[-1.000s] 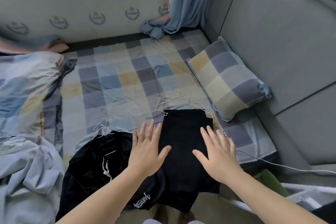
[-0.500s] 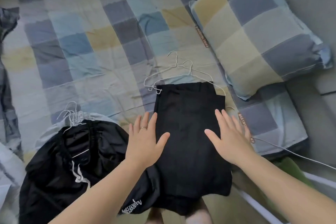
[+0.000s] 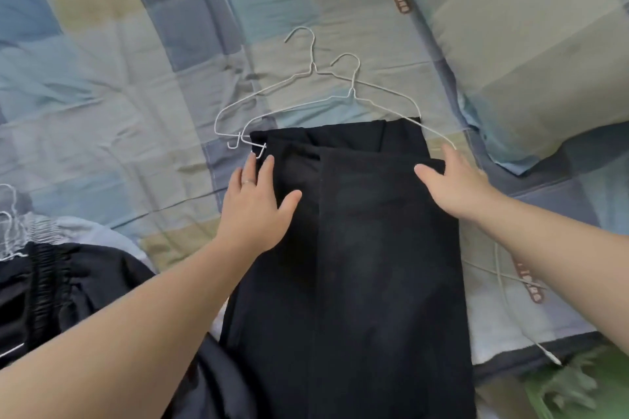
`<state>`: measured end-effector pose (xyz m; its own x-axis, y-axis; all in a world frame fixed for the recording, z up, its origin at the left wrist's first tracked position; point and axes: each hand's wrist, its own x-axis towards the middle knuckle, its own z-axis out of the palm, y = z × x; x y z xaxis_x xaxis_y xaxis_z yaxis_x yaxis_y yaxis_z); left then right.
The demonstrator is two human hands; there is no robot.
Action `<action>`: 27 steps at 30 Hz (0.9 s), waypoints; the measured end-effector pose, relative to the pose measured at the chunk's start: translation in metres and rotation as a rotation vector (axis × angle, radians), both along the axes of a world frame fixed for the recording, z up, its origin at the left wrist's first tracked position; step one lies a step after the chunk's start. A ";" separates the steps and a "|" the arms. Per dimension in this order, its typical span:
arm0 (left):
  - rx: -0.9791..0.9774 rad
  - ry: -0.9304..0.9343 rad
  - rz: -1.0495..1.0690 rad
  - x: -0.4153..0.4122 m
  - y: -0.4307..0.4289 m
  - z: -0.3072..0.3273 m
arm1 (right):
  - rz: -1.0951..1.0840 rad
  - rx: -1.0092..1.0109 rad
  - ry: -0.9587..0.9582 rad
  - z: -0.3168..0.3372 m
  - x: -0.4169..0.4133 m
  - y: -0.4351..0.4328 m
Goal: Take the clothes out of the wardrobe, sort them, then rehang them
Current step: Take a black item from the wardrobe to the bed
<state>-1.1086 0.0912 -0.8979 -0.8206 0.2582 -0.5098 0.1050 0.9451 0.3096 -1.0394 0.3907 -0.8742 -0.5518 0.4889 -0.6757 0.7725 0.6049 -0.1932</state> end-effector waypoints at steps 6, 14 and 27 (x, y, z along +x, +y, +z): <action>0.040 -0.004 0.200 -0.054 0.018 -0.025 | -0.314 -0.121 0.128 -0.027 -0.020 0.018; 0.279 -0.158 0.635 -0.092 0.034 -0.019 | -0.674 -0.272 0.336 -0.025 -0.024 0.029; 0.503 -0.122 0.895 -0.082 0.021 0.059 | -1.005 -0.459 0.539 0.071 0.000 0.020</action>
